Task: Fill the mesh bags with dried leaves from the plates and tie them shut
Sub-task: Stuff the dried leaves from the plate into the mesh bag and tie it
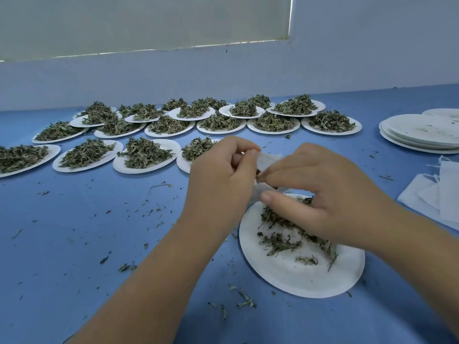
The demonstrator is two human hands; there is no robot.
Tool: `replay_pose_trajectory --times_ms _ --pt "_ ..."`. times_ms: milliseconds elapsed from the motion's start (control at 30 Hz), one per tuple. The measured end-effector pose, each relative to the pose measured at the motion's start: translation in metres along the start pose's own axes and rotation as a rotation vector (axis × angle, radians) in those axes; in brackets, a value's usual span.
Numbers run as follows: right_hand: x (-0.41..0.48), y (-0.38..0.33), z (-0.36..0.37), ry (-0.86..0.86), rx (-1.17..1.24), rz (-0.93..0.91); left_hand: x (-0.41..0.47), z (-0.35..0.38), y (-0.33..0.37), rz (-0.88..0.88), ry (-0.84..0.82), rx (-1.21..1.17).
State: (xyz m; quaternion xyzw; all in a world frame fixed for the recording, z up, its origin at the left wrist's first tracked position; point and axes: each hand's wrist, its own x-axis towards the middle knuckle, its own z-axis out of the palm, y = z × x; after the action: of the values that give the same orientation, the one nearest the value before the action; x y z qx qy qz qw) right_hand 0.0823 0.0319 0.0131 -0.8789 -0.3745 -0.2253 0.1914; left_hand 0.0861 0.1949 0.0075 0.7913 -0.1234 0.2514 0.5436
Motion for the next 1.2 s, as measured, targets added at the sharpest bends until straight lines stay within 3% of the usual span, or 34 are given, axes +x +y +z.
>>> replay_pose_trajectory --times_ms 200,400,467,733,1200 --pt "0.004 0.002 0.007 -0.154 -0.014 0.016 -0.008 0.009 0.000 0.028 -0.122 0.035" --pt "0.002 0.022 -0.024 0.013 0.415 0.212 -0.002 0.001 -0.005 0.073 -0.076 0.084" --pt "0.004 0.032 -0.038 0.013 0.421 0.250 -0.002 -0.001 -0.006 0.119 -0.062 0.140" --pt "-0.024 0.053 -0.052 -0.632 0.262 0.375 -0.002 -0.001 -0.007 0.268 -0.021 0.302" --pt "-0.029 0.035 -0.030 -0.724 0.056 0.293 -0.004 0.000 -0.008 0.259 -0.029 0.288"
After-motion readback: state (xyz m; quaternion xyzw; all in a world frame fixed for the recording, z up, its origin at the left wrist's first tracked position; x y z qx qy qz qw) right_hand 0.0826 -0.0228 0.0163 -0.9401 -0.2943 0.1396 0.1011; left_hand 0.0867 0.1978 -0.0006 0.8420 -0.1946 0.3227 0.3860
